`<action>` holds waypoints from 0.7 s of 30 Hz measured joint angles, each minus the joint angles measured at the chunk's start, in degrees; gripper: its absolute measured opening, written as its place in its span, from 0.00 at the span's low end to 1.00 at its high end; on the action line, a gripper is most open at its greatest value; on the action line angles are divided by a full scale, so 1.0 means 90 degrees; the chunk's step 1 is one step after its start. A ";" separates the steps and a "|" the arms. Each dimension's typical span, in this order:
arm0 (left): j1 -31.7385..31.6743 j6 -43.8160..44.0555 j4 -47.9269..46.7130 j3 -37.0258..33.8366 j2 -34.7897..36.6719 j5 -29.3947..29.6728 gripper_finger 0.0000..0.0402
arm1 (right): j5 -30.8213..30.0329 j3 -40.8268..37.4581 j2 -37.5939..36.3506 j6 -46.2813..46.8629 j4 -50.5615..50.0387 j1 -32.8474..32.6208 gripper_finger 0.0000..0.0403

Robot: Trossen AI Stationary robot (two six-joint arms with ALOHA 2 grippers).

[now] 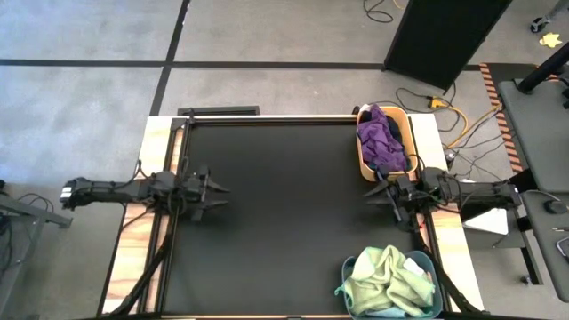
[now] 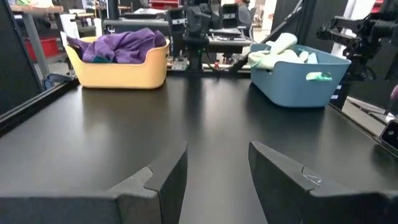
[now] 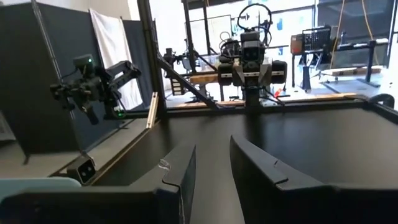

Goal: Sort towels by color in basket
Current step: Return to Home Position

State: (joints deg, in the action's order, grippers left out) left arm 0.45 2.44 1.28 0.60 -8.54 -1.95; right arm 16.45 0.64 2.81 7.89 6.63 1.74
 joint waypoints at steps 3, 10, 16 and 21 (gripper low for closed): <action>0.0000 0.0000 -0.0051 0.0042 -0.0096 -0.0008 0.39 | 0.0000 0.0000 -0.0002 0.0179 0.0002 0.0000 0.22; 0.0000 0.0001 -0.0027 0.0134 -0.0229 -0.0010 0.39 | 0.0000 -0.0002 -0.0002 0.0300 0.0001 0.0000 0.18; 0.0000 0.0002 -0.0019 0.0134 -0.0252 -0.0010 0.39 | 0.0000 -0.0002 -0.0002 0.0298 0.0000 0.0000 0.16; 0.0000 0.0002 -0.0017 0.0134 -0.0252 -0.0010 0.39 | 0.0000 -0.0002 -0.0002 0.0295 0.0000 0.0000 0.15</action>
State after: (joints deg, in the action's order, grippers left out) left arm 0.45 2.46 1.13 1.80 -10.81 -2.04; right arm 16.45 0.62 2.79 10.55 6.63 1.74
